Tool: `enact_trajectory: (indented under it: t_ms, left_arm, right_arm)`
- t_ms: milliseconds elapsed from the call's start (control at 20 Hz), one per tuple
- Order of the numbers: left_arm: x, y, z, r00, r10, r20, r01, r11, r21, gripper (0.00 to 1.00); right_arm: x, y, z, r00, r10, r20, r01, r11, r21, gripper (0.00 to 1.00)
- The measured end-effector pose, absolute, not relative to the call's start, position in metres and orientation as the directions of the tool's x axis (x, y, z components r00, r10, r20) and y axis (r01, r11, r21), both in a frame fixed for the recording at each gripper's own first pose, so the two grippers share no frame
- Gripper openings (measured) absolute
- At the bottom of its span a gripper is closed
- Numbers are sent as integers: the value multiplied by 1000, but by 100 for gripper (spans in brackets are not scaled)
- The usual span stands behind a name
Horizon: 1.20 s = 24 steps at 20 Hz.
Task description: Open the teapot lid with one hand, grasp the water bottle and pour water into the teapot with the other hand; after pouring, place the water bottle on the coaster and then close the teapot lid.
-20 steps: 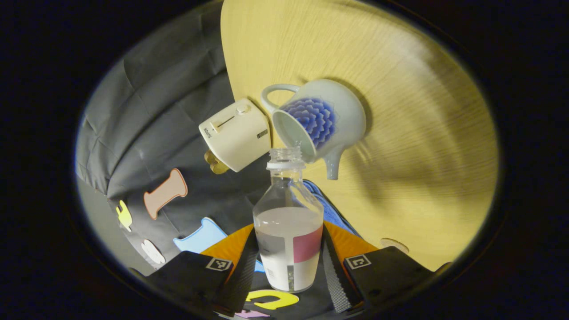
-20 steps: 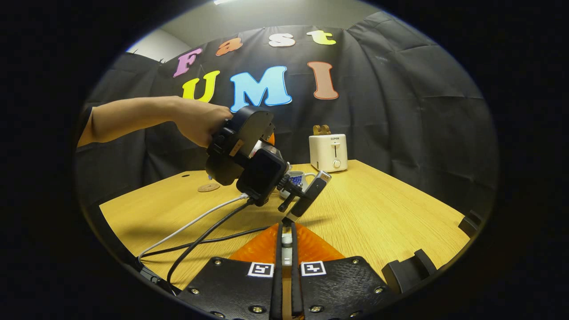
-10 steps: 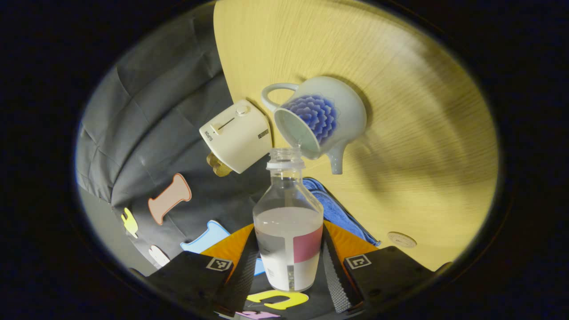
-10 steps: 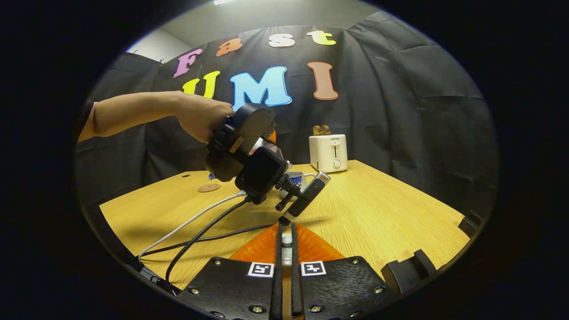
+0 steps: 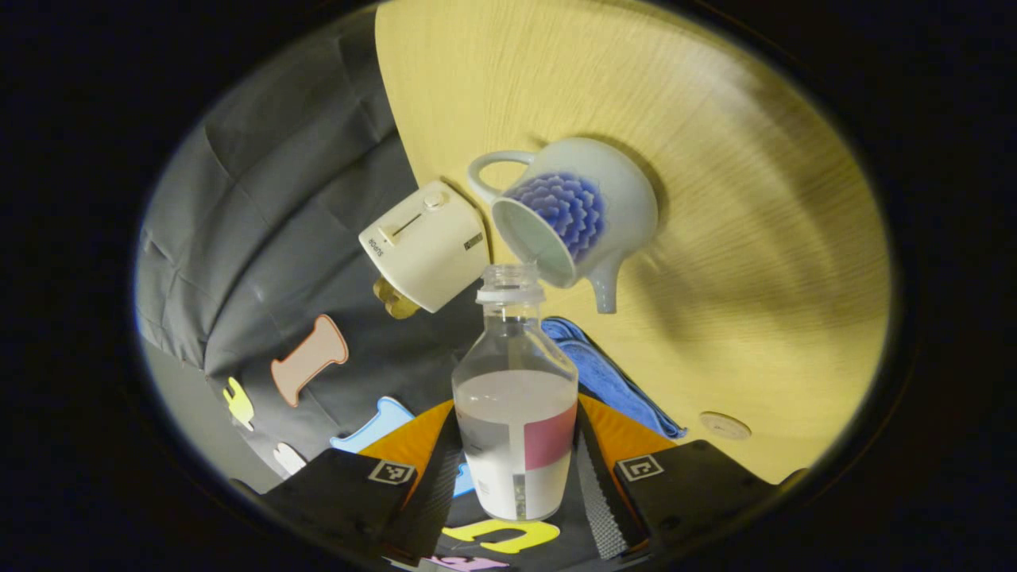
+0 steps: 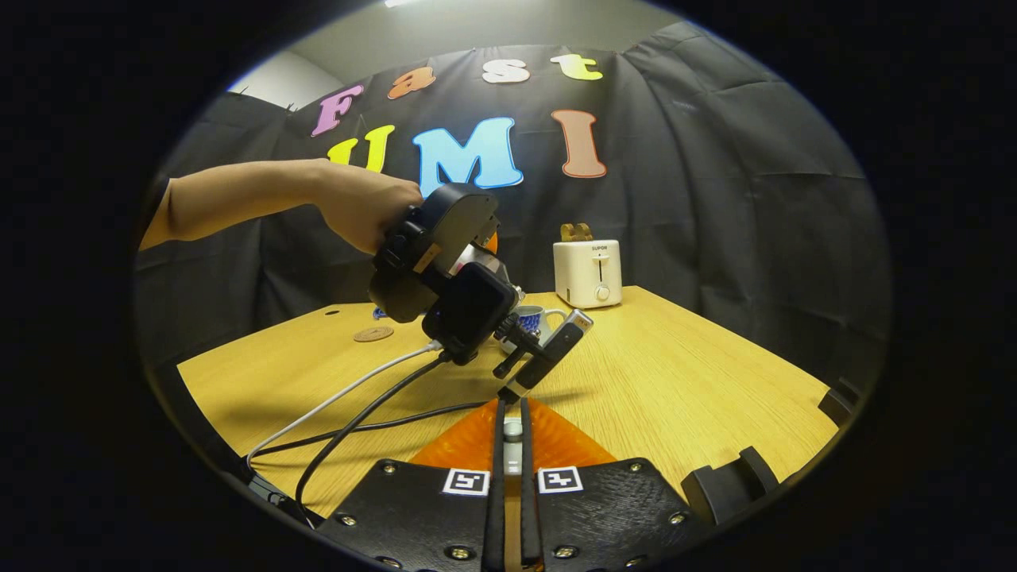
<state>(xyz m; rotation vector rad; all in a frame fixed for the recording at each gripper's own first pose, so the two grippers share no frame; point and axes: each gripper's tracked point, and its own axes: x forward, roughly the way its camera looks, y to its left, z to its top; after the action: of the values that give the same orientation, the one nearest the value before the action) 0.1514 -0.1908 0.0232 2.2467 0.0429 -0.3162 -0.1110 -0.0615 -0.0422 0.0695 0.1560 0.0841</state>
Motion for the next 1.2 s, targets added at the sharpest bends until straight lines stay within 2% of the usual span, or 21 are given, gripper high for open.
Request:
enact_trajectory:
  t_ms: [250,300,350,800,950,1100,1150,1200]
  left_arm:
    - [149,-193,19,962,-113,-247,133,-597,791,84]
    - [150,-192,18,962,-113,-249,137,-588,797,77]
    - [151,-190,15,961,-110,-254,146,-578,803,84]
    - [147,-181,-7,946,-156,-284,196,-424,884,84]
    - [142,-186,-12,923,-213,-320,259,-269,928,84]
    - [139,-188,6,924,-284,-256,234,-110,966,84]
    - [137,-185,8,921,-304,-245,247,-32,969,84]
    - [134,-176,13,917,-327,-230,274,96,957,84]
  right_arm:
    - [-111,-60,-45,983,90,-162,-79,994,70,8]
    - [-111,-60,-44,982,91,-163,-80,994,69,8]
    - [-111,-60,-44,982,91,-163,-80,994,70,8]
    - [-110,-54,-46,979,95,-179,-86,995,59,8]
    - [-110,-54,-42,982,90,-164,-81,995,59,8]
    - [-113,-55,-24,991,80,-106,-73,995,66,8]
    - [-113,-57,-16,995,72,-76,-67,996,58,8]
    - [-112,-58,-5,997,70,-43,-68,996,49,8]
